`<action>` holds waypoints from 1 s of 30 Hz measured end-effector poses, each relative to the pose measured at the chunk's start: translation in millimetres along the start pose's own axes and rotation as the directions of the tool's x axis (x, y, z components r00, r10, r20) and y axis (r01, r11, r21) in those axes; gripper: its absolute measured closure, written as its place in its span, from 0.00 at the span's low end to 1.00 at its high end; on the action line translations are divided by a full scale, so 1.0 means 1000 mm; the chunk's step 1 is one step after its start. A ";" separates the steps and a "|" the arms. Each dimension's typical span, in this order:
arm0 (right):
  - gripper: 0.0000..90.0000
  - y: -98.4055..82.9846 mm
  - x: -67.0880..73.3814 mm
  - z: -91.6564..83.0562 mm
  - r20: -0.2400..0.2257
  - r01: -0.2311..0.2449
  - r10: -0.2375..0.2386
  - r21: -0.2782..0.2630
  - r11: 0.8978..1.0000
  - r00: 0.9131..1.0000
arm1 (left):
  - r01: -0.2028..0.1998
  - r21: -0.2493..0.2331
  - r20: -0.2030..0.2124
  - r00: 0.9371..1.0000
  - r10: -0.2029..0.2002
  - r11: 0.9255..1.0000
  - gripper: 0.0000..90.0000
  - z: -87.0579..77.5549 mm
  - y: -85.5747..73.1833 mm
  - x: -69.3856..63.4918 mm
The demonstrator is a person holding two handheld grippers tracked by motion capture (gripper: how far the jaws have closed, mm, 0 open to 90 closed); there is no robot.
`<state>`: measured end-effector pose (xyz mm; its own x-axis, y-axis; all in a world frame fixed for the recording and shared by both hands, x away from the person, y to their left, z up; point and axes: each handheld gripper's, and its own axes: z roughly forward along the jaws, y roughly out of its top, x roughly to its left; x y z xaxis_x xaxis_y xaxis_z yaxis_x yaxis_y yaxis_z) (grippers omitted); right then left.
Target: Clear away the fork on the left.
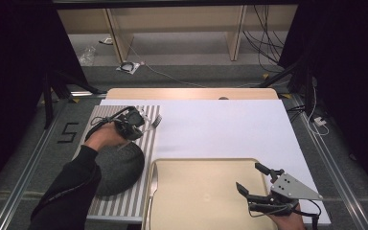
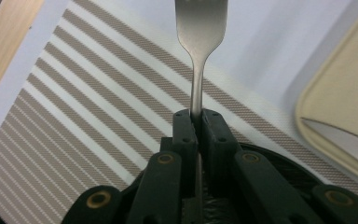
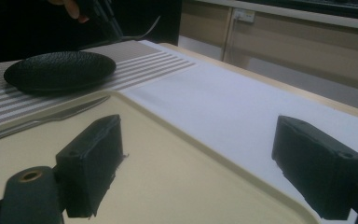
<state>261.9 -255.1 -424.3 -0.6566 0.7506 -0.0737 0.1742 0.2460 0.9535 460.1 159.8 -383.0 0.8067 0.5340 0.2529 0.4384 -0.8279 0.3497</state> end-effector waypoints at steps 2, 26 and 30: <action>0.19 0.000 0.000 0.000 0.001 0.002 -0.002 -0.003 1.000 1.000 | -0.008 -0.006 0.002 1.000 0.008 1.000 0.94 -0.003 -0.002 -0.006; 0.19 0.000 0.002 0.000 0.000 0.008 -0.008 -0.006 1.000 1.000 | -0.010 -0.103 0.042 0.999 0.014 0.995 0.94 -0.026 -0.022 -0.065; 0.19 0.001 0.002 -0.001 0.004 0.014 -0.014 -0.003 1.000 1.000 | -0.013 -0.097 0.051 0.999 0.018 0.995 0.94 -0.027 -0.024 -0.075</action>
<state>260.0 -254.1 -423.6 -0.6561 0.7495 -0.0882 0.1625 0.2545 0.9533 378.2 143.8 -385.7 0.8337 0.5097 0.2125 0.3874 -0.8140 0.4327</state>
